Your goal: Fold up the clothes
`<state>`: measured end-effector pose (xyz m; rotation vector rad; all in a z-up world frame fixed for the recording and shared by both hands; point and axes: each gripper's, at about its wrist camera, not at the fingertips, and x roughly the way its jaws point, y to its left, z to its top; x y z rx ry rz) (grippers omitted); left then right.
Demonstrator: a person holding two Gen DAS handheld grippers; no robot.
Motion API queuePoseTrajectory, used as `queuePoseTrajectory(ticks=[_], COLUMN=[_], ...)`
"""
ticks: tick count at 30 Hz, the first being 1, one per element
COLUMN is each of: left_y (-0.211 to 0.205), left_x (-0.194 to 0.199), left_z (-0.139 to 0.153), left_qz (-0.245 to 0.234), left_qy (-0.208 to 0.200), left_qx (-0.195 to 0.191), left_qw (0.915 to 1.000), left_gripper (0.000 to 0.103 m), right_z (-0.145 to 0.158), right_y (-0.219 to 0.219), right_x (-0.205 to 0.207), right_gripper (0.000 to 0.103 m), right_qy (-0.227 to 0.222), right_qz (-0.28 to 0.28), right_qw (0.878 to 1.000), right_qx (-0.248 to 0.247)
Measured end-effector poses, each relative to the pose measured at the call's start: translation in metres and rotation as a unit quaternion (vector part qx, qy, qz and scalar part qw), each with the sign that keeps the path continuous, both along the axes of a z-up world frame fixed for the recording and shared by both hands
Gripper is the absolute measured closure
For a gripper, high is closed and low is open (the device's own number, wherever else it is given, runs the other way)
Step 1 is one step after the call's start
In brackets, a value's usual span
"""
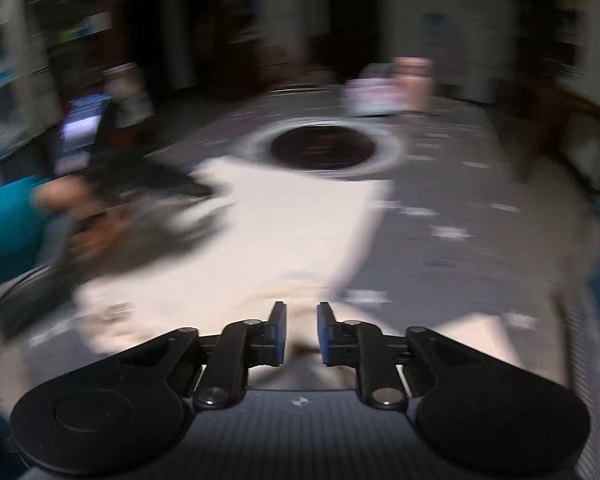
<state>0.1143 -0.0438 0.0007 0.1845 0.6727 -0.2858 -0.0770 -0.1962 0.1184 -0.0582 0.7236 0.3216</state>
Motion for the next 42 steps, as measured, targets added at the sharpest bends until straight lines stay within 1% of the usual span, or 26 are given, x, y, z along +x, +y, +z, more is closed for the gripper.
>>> queuePoseTrajectory(ticks=[1,6,7,8,9,12,15,21,22,23,24,25,26,29,31,33,36,38,40,42], left_y=[-0.005,-0.033,-0.037,-0.042,-0.045,-0.055,-0.064,-0.072,-0.073,-0.073,-0.074,-0.075,-0.075,-0.074,-0.072,-0.071,-0.070,-0.069,-0.068,-0.069], left_x=[-0.009,-0.054,-0.061,-0.068,-0.074,-0.089,-0.101,-0.114,-0.116,-0.117,-0.119,-0.121,-0.121,-0.121,-0.122,-0.124,-0.127,-0.127,-0.128,-0.128], left_z=[0.001,-0.002,-0.003,-0.004,-0.005,-0.008,-0.014,-0.024,-0.025,-0.026,-0.027,-0.028,-0.028,-0.028,-0.029,-0.029,-0.029,-0.029,-0.028,-0.028], left_qz=[-0.015,-0.096,-0.107,-0.118,-0.127,-0.153,-0.175,-0.197,-0.200,-0.203,-0.207,-0.210,-0.213,-0.218,-0.222,-0.228,-0.238,-0.239,-0.240,-0.240], left_qy=[0.002,0.015,0.019,0.022,0.026,0.037,0.042,0.053,0.054,0.054,0.053,0.052,0.049,0.052,0.052,0.050,0.049,0.050,0.050,0.051], left_qx=[-0.004,-0.013,-0.014,-0.016,-0.019,-0.029,-0.025,-0.022,-0.021,-0.021,-0.021,-0.018,-0.015,-0.017,-0.018,-0.016,-0.012,-0.012,-0.011,-0.011], left_qw=[0.9999,0.9952,0.9940,0.9926,0.9913,0.9871,0.9834,0.9787,0.9781,0.9774,0.9767,0.9762,0.9757,0.9745,0.9734,0.9721,0.9700,0.9697,0.9694,0.9693], left_gripper=[0.069,0.069,0.069,0.069,0.069,0.069,0.069,0.069,0.069,0.069,0.069,0.069,0.069,0.069,0.069,0.069,0.069,0.069,0.069,0.069], right_z=[-0.001,-0.014,-0.017,-0.020,-0.023,-0.031,-0.040,-0.052,-0.052,-0.051,-0.050,-0.047,-0.042,-0.019,0.000,0.013,0.020,0.016,0.012,0.005], right_y=[-0.014,-0.060,-0.069,-0.071,-0.075,-0.084,-0.086,-0.079,-0.077,-0.076,-0.074,-0.072,-0.069,-0.061,-0.058,-0.054,-0.058,-0.067,-0.075,-0.080], right_x=[0.004,0.026,0.030,0.033,0.037,0.047,0.056,0.071,0.070,0.069,0.068,0.066,0.063,0.051,0.042,0.033,0.029,0.029,0.030,0.029], right_gripper=[0.085,0.084,0.082,0.076,0.074,0.074,0.074,0.073,0.075,0.084,0.090,0.097,0.097,0.098,0.098,0.098,0.096,0.094,0.093,0.092], right_qy=[-0.001,0.014,0.017,0.020,0.023,0.032,0.038,0.062,0.061,0.060,0.059,0.053,0.040,-0.020,-0.062,-0.100,-0.122,-0.113,-0.103,-0.093], right_qz=[-0.031,-0.109,-0.124,-0.130,-0.134,-0.144,-0.133,-0.109,-0.104,-0.100,-0.096,-0.092,-0.091,-0.094,-0.107,-0.124,-0.156,-0.176,-0.196,-0.192], right_qw=[1.000,0.994,0.992,0.991,0.991,0.989,0.990,0.992,0.993,0.993,0.994,0.994,0.995,0.994,0.990,0.981,0.971,0.968,0.966,0.969], right_qx=[-0.001,0.000,0.001,0.001,0.002,0.015,0.028,0.020,0.016,0.012,0.008,0.005,-0.006,-0.044,-0.067,-0.108,-0.135,-0.135,-0.135,-0.125])
